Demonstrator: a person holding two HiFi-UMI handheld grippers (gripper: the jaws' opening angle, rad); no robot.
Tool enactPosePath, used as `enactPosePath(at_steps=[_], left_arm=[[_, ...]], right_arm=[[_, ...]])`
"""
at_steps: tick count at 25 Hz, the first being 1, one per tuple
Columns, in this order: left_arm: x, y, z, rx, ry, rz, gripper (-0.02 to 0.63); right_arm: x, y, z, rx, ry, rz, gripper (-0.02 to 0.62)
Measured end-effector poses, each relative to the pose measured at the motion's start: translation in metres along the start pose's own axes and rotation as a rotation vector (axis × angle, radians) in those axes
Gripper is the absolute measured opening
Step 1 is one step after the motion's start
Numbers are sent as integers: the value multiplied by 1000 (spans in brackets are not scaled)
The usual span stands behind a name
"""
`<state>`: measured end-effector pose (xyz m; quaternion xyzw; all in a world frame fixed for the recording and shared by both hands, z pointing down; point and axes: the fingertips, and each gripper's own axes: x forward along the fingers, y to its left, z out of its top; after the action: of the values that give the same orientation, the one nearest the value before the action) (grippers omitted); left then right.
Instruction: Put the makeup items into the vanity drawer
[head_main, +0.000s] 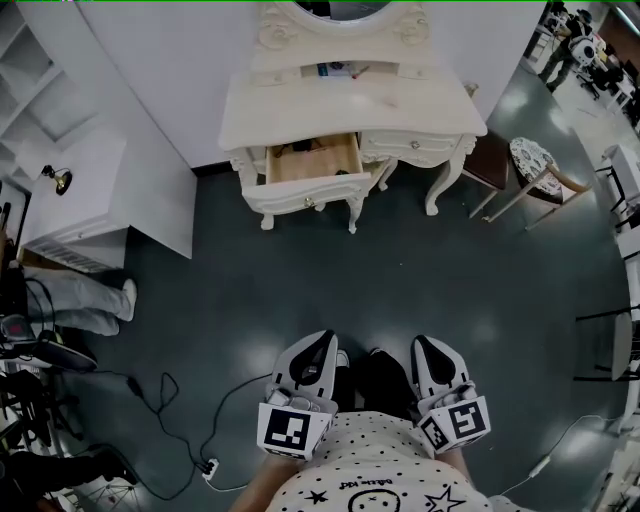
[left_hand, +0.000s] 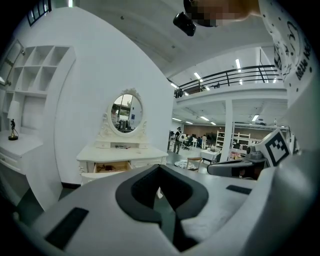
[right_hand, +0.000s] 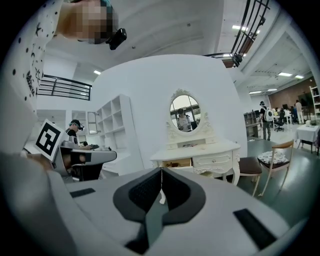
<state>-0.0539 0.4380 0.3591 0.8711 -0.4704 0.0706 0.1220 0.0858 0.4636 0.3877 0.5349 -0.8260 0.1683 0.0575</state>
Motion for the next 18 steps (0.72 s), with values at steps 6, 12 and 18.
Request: enactPosePath(at_steps=[6, 12, 18], left_arm=[[30, 11, 3, -4, 16, 13, -5], [83, 18, 19, -13, 6, 39, -5], [138, 21, 44, -12, -46, 75, -5]], right_arm=[[26, -20, 6, 0, 14, 7, 9], [66, -59, 29, -25, 16, 48, 9], [101, -103, 58, -68, 2, 89, 9]])
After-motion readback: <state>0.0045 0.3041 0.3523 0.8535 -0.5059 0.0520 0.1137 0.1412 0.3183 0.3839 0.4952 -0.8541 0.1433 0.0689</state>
